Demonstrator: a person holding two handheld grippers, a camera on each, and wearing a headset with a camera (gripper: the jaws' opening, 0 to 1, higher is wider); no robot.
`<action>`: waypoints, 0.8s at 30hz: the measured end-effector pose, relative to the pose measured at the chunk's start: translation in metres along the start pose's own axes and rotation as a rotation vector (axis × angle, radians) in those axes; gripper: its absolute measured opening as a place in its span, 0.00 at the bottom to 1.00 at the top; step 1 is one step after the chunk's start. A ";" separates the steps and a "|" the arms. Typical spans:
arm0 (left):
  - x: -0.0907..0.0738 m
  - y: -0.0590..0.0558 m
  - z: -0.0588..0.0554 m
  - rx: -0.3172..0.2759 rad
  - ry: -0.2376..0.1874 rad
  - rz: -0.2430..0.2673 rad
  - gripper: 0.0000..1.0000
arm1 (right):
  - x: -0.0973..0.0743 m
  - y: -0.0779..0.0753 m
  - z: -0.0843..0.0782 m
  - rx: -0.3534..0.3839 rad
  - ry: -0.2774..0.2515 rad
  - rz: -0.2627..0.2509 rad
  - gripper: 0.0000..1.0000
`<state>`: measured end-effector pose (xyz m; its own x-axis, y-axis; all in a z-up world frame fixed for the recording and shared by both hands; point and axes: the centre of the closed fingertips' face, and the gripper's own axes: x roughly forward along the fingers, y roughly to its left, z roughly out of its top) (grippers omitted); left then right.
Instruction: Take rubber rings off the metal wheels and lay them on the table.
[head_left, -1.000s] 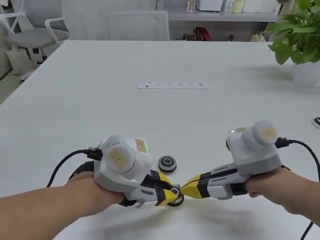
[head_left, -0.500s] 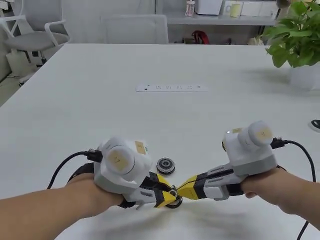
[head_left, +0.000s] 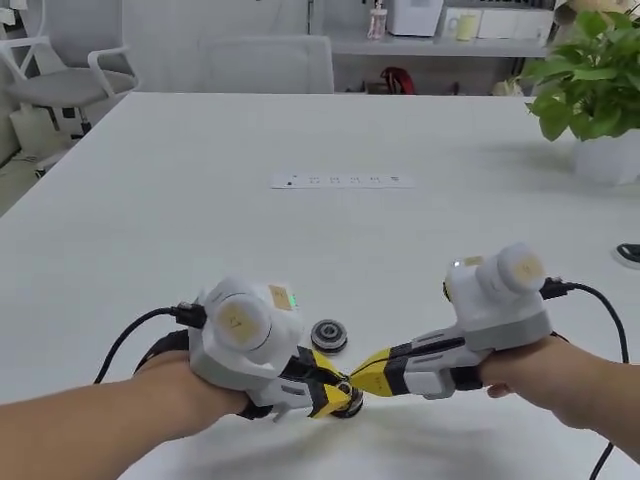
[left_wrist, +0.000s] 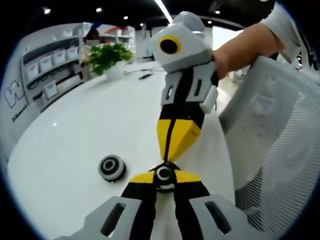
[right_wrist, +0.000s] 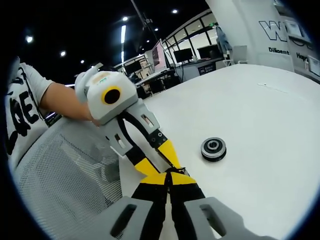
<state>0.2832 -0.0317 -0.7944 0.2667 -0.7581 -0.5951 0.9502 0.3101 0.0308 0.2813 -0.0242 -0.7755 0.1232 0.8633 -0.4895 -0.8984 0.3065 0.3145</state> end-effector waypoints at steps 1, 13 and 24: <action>0.000 0.000 0.000 0.002 -0.005 -0.004 0.13 | 0.000 0.000 -0.001 -0.017 0.009 0.003 0.00; -0.026 0.003 0.000 -0.088 -0.052 -0.040 0.20 | 0.000 0.003 0.001 -0.050 -0.011 0.028 0.00; -0.064 -0.006 0.007 -0.074 -0.127 -0.060 0.39 | -0.001 0.007 0.012 -0.029 -0.044 0.040 0.00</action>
<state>0.2611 0.0114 -0.7509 0.2328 -0.8415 -0.4875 0.9517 0.3004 -0.0641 0.2798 -0.0183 -0.7624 0.1044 0.8917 -0.4405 -0.9148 0.2598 0.3091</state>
